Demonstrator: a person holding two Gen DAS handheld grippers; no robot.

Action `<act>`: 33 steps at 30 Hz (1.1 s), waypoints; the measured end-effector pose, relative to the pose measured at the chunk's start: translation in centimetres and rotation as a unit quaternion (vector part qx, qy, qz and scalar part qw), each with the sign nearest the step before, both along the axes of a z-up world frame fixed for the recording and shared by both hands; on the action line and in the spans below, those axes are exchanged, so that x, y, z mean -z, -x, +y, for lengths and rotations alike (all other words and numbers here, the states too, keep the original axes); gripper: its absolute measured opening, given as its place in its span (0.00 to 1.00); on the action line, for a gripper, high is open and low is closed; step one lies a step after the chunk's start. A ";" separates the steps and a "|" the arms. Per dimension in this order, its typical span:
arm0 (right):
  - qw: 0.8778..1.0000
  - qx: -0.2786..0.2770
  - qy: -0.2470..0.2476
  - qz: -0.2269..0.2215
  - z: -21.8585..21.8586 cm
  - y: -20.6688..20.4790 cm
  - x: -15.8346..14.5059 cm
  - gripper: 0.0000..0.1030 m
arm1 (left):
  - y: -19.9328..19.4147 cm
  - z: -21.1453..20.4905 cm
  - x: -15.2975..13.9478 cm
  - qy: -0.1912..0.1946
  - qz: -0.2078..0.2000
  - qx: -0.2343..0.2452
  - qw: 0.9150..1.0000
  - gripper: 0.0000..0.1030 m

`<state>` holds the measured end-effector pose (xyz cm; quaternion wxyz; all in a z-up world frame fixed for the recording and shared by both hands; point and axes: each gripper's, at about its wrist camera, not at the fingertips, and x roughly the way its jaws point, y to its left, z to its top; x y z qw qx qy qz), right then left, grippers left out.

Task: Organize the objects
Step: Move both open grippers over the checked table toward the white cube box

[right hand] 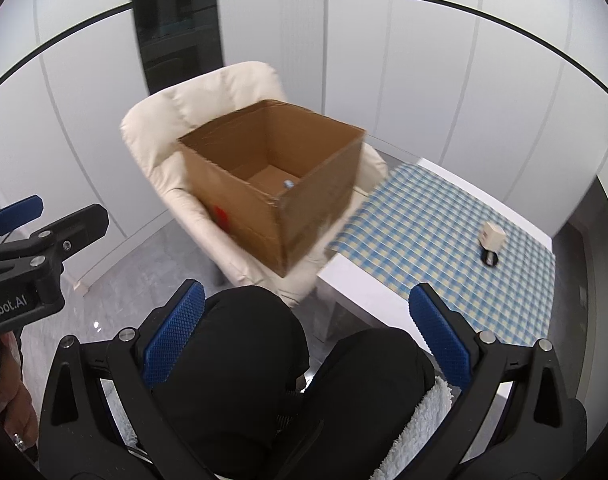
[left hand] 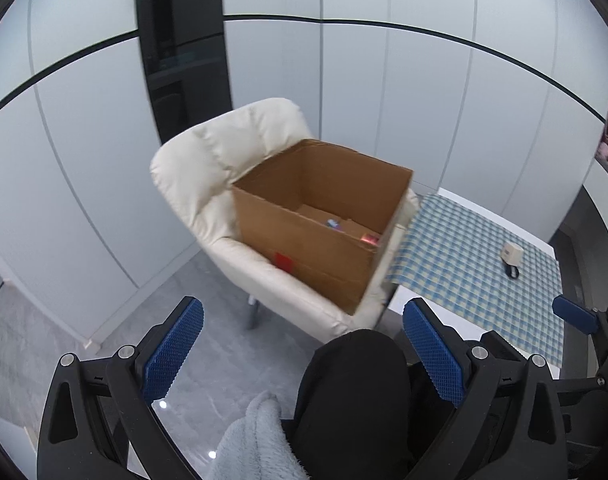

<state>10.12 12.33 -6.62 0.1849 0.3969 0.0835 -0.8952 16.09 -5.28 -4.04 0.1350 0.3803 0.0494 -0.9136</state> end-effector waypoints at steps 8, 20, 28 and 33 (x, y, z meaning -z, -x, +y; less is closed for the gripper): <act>0.998 0.058 0.009 -0.005 4.1 0.6 0.0 1.00 | 2.1 3.1 0.0 0.002 -0.001 0.049 0.999 0.97; 0.992 0.127 0.012 -0.010 9.4 0.3 0.3 1.00 | 4.4 7.6 0.3 0.000 -0.007 0.116 0.993 0.97; 0.984 0.176 0.012 -0.008 12.8 -0.5 0.2 1.00 | 5.5 10.9 0.5 -0.001 -0.006 0.158 0.987 0.97; 0.979 0.205 0.013 -0.012 14.9 -0.8 0.3 1.00 | 6.1 12.9 0.7 -0.001 -0.008 0.186 0.982 0.97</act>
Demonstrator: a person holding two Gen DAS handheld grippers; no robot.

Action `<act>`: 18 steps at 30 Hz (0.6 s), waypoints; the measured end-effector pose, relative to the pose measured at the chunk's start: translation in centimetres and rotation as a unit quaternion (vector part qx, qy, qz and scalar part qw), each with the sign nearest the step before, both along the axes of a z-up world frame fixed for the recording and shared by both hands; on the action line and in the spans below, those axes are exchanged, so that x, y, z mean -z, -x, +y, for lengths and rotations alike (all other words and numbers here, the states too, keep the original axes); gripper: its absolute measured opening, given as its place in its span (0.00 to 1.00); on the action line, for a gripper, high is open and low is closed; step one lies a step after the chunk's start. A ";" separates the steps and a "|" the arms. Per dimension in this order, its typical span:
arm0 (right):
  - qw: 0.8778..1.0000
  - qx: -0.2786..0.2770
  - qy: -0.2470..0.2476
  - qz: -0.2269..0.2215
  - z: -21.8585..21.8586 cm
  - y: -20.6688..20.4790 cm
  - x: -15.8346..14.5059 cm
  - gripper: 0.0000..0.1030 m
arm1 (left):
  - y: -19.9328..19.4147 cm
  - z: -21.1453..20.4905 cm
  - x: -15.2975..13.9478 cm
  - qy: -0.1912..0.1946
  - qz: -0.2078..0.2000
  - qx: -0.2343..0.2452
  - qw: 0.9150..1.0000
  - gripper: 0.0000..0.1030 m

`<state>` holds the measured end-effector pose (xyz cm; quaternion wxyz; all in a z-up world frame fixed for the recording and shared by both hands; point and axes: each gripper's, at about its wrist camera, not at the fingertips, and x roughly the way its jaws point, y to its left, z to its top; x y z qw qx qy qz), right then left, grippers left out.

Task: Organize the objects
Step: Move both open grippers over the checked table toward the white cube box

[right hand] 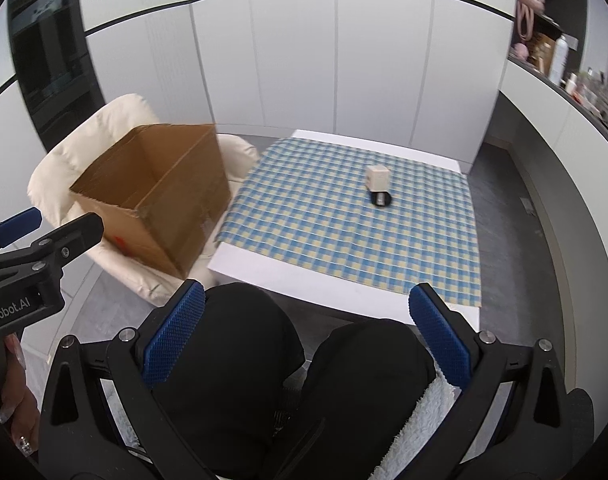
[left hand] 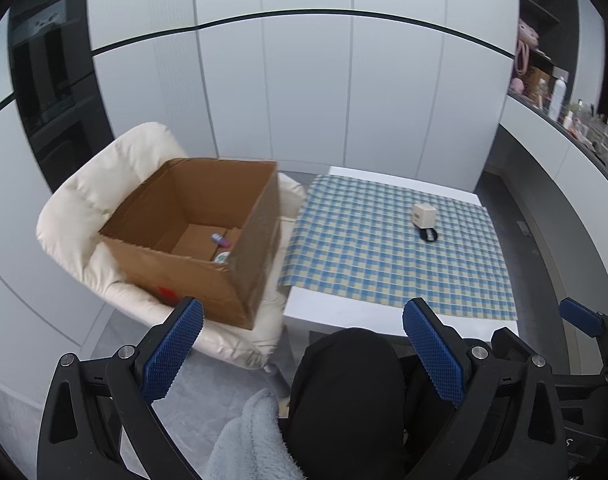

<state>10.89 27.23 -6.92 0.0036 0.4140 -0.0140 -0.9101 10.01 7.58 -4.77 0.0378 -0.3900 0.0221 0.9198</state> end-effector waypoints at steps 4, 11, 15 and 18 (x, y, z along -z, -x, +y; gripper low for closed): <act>1.000 0.019 -0.002 -0.002 1.3 -0.3 0.1 1.00 | 0.4 1.6 0.1 -0.001 -0.001 0.019 1.000 0.97; 0.999 0.045 0.008 -0.013 3.3 0.1 0.8 1.00 | 1.6 3.4 0.8 0.004 -0.007 0.037 0.999 0.97; 0.998 0.051 0.011 -0.023 3.9 0.5 1.5 1.00 | 2.3 3.9 1.3 0.002 -0.016 0.039 0.999 0.97; 0.998 0.056 0.012 -0.029 4.5 0.8 2.0 1.00 | 3.0 4.4 1.6 0.002 -0.021 0.040 0.999 0.97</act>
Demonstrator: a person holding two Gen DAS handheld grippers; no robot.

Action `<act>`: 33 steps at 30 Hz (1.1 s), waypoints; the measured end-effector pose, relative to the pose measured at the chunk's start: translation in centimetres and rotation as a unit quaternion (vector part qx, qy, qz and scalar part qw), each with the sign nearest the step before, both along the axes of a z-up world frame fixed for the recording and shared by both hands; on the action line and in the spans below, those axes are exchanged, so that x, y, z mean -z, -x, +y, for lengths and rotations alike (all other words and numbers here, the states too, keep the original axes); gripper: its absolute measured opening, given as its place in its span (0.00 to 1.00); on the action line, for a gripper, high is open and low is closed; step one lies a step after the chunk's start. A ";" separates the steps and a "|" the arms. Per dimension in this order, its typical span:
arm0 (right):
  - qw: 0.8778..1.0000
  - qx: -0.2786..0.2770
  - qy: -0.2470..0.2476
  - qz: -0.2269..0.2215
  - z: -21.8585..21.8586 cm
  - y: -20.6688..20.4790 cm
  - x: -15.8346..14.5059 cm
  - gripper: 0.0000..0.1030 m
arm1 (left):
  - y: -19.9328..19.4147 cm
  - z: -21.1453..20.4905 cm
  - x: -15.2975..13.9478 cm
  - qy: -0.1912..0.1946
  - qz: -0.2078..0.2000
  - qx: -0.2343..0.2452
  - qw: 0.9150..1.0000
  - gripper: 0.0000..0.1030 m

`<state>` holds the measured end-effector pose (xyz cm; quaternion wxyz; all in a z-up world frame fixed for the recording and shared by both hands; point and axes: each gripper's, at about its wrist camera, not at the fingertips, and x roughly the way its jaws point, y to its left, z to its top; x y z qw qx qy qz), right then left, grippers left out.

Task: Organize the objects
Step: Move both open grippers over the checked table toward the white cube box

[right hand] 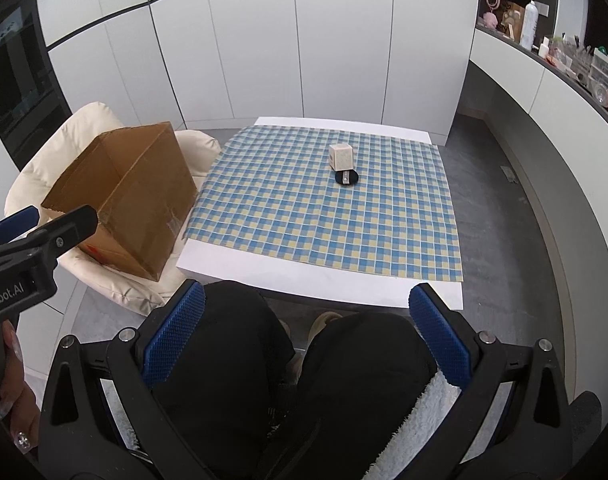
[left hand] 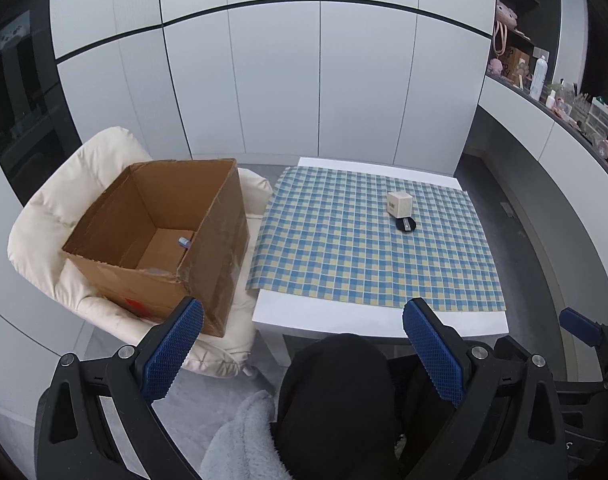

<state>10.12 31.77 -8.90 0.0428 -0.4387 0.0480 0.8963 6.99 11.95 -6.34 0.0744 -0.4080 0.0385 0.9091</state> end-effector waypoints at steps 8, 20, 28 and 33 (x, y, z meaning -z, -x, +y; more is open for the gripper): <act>1.000 0.018 0.007 -0.012 1.9 1.8 1.2 1.00 | 2.3 0.6 0.1 -0.005 -0.007 -0.003 1.000 0.97; 0.999 0.036 0.004 -0.026 3.9 5.5 2.6 1.00 | 6.4 1.4 1.4 -0.012 -0.020 -0.016 1.000 0.97; 0.998 0.047 -0.001 -0.031 4.8 8.3 3.4 1.00 | 9.3 2.3 2.2 -0.012 -0.019 -0.019 1.000 0.97; 0.998 0.054 -0.001 -0.039 5.6 10.6 4.3 1.00 | 11.7 3.1 3.0 -0.001 -0.019 -0.021 1.000 0.97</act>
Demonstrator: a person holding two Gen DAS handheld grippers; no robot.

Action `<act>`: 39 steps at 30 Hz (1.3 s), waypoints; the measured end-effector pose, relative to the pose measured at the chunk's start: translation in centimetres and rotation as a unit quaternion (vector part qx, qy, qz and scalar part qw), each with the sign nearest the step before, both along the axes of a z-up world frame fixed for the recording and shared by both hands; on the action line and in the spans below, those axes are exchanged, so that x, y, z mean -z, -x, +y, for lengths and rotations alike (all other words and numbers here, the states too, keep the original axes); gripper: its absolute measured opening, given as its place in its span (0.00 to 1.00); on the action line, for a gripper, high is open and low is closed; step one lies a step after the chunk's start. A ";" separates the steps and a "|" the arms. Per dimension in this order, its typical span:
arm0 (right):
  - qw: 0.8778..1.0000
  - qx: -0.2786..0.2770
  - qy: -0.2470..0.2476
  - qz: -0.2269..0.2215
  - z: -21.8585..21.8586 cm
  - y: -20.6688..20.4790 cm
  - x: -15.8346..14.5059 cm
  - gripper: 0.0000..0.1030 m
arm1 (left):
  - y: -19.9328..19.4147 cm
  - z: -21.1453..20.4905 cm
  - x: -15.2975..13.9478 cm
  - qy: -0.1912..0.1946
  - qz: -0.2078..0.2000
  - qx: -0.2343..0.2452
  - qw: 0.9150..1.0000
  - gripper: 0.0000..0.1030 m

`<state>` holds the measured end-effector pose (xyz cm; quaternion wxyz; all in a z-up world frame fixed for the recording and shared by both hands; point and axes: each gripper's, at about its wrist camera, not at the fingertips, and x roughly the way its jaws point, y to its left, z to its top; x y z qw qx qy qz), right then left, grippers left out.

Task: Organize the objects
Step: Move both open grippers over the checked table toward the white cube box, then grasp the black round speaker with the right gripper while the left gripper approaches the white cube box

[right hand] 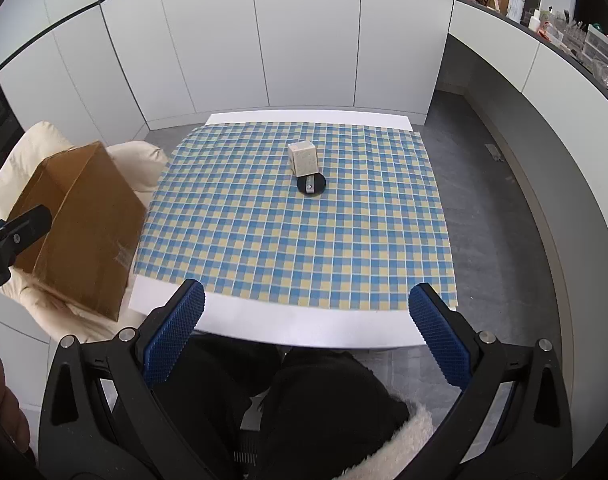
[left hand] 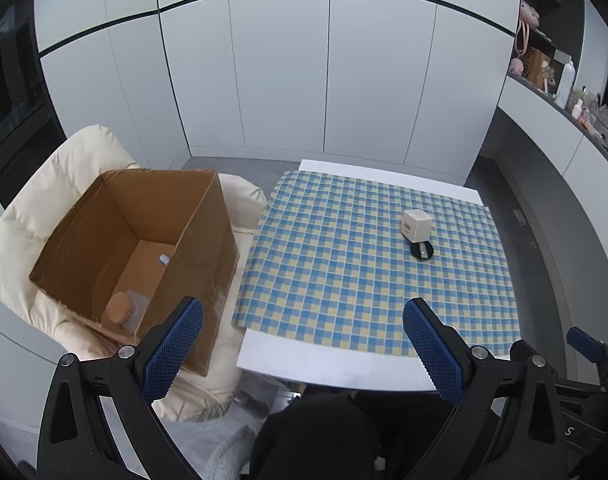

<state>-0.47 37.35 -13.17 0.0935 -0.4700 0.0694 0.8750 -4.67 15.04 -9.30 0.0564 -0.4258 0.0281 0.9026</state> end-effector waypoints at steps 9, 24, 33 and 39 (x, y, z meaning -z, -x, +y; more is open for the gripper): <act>1.000 0.006 0.001 -0.022 1.3 5.0 2.4 1.00 | 4.4 0.4 1.6 0.014 -0.010 -0.006 1.000 0.97; 0.998 0.027 0.010 -0.052 4.2 13.4 7.9 1.00 | 13.5 1.0 8.4 0.028 -0.061 -0.024 0.997 0.97; 0.997 0.034 0.001 -0.071 6.2 19.7 13.2 1.00 | 17.4 2.4 11.9 0.029 -0.081 -0.018 0.996 0.97; 0.997 0.027 0.009 -0.068 7.0 22.9 17.7 1.00 | 19.5 3.9 14.3 0.034 -0.094 -0.004 0.995 0.97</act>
